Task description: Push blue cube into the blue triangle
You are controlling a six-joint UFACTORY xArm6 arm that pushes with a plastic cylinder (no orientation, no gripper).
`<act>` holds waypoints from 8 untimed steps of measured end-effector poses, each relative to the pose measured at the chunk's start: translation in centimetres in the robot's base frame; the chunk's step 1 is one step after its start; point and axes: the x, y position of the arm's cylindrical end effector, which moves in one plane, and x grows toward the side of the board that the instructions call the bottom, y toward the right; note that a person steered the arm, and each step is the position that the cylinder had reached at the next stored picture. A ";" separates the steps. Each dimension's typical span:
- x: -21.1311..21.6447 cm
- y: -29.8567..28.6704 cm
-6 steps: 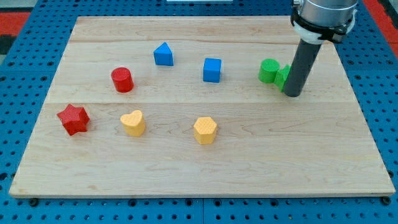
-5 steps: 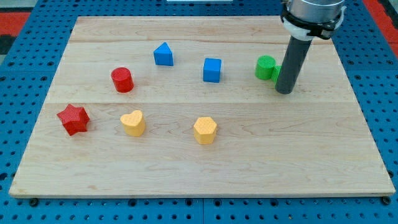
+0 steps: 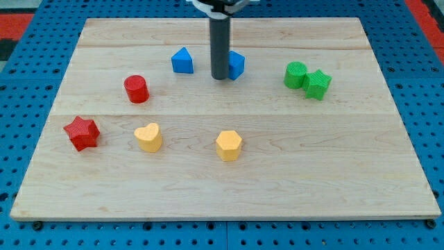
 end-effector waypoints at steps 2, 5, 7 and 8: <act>-0.8 -6.1; -2.1 -4.7; 3.6 1.7; 1.8 3.5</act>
